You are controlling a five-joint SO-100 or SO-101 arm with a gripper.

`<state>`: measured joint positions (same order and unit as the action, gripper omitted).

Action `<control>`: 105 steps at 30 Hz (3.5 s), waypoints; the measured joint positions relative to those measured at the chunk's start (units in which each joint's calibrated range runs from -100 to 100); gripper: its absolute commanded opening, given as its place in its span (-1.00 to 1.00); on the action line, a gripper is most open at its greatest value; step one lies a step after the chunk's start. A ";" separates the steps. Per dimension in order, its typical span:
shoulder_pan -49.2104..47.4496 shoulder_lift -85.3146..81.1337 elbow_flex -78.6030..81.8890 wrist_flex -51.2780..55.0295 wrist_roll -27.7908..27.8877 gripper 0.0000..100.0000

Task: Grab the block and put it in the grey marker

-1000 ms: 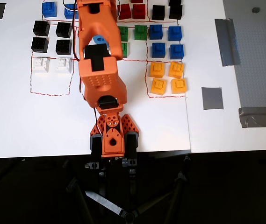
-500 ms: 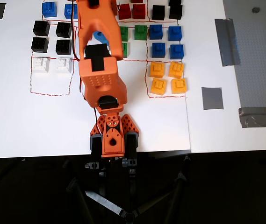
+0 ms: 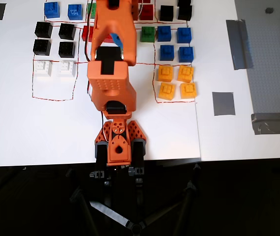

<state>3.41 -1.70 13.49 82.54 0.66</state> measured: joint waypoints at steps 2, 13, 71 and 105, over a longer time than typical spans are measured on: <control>0.44 0.00 1.89 -0.08 0.49 -0.52; 0.53 -5.66 9.08 -2.80 1.42 -0.53; 0.44 5.31 10.79 -15.78 0.00 -1.00; 25.48 -9.75 2.16 4.97 15.38 -1.00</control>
<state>28.88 -11.45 15.65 87.51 16.04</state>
